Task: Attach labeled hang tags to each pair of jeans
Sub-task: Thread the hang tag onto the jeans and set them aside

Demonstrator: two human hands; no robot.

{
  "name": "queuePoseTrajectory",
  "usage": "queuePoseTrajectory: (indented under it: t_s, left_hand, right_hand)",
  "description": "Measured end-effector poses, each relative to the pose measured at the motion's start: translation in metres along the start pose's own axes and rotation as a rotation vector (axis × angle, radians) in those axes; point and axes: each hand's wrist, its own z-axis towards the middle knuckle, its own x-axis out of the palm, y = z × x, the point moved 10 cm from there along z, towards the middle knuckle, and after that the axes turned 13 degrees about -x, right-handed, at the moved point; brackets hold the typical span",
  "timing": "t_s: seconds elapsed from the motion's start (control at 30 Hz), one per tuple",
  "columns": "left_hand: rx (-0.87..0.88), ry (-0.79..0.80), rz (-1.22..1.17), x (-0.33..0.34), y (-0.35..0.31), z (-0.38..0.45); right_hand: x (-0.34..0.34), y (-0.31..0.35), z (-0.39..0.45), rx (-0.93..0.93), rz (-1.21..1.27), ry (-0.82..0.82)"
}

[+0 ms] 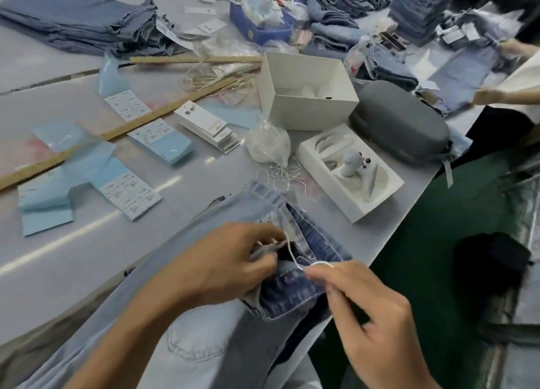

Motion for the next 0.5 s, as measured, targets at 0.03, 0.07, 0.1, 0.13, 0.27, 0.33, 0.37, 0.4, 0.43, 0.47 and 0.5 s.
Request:
queuePoseTrajectory:
  t_s: [0.03, 0.07, 0.1, 0.13, 0.27, 0.33, 0.37, 0.4, 0.43, 0.47, 0.5]
  left_hand:
    - [-0.044, -0.024, -0.129, -0.007, 0.005, -0.001]
    - [-0.078, -0.042, -0.234, -0.013, 0.011, -0.002]
    - [-0.101, -0.041, -0.31, -0.017, 0.016, -0.002]
    - [-0.123, -0.027, -0.377, -0.02, 0.02, -0.003]
    - [-0.193, 0.011, -0.5, -0.029, 0.031, -0.006]
    - [-0.183, 0.01, -0.532, -0.03, 0.029, -0.009]
    - [-0.169, 0.012, -0.562, -0.03, 0.026, -0.011]
    - [-0.156, 0.009, -0.593, -0.029, 0.023, -0.013]
    - [-0.146, 0.001, -0.618, -0.028, 0.02, -0.016]
    - [-0.137, -0.012, -0.64, -0.027, 0.017, -0.019]
    - [-0.129, -0.028, -0.658, -0.025, 0.014, -0.022]
  right_hand:
    - [-0.003, 0.0, 0.004, -0.012, -0.041, -0.013]
    - [-0.004, 0.001, 0.007, -0.026, -0.074, -0.016]
    - [-0.003, 0.003, 0.011, -0.038, -0.095, -0.012]
    - [-0.001, 0.004, 0.014, -0.051, -0.107, -0.009]
    - [0.004, 0.013, 0.023, -0.111, -0.132, 0.023]
    - [0.005, 0.016, 0.024, -0.126, -0.119, 0.043]
    - [0.008, 0.017, 0.024, -0.122, -0.112, 0.068]
    - [0.011, 0.018, 0.023, -0.113, -0.109, 0.105]
    - [0.015, 0.018, 0.023, -0.099, -0.109, 0.143]
    - [0.017, 0.017, 0.022, -0.082, -0.113, 0.171]
    - [0.017, 0.015, 0.023, -0.06, -0.119, 0.187]
